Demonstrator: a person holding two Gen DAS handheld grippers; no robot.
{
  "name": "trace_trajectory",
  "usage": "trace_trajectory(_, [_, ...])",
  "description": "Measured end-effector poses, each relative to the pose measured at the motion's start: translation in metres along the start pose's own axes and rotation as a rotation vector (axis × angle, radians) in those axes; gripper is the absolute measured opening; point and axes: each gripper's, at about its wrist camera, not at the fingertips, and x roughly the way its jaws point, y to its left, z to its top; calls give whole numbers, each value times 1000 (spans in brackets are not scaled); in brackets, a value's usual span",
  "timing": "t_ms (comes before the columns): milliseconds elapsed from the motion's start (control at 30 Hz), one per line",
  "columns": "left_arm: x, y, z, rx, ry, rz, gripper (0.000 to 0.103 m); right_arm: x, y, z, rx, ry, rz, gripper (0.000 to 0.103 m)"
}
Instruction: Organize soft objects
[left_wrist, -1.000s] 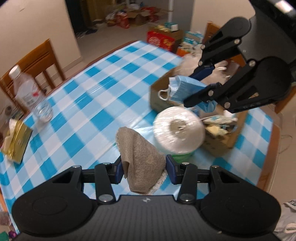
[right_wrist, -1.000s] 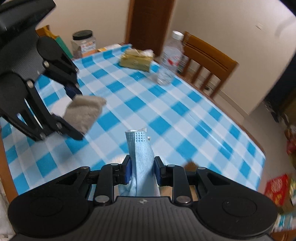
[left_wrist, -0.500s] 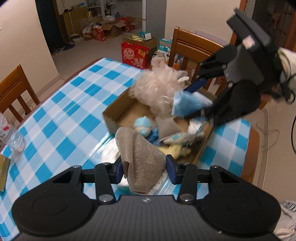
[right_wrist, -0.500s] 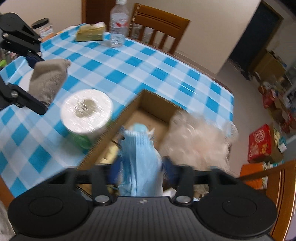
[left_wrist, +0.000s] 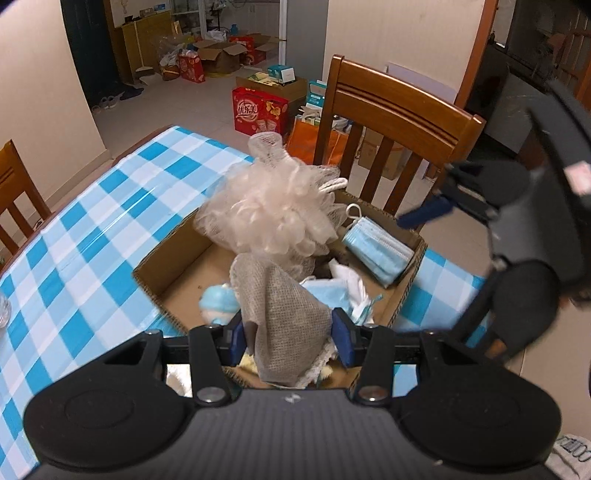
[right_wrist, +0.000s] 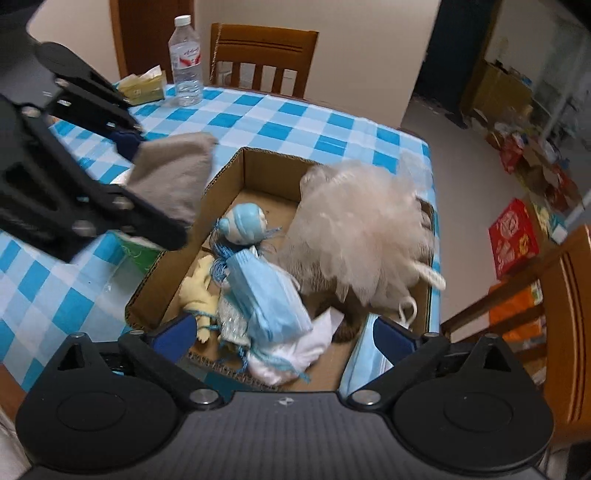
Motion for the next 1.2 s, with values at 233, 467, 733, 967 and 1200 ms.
trace_trajectory(233, [19,-12,6,-5,-83,99,99,-13,-6,-13,96,-47,-23,103])
trace_trajectory(467, [11,-8,-14,-83,-156,227,101,-11,-9,-20,217,-30,-90,103])
trace_trajectory(733, [3,-1,-49,-285,-96,308,101,-6,0,-25,445,47,-213,103])
trace_trajectory(967, [-11,-2,-70,-407,-18,322,101,-18,26,-36,601,88,-254,103])
trace_trajectory(1200, [-31,-15,-73,-391,5,314,101,-34,45,-36,625,88,-257,103])
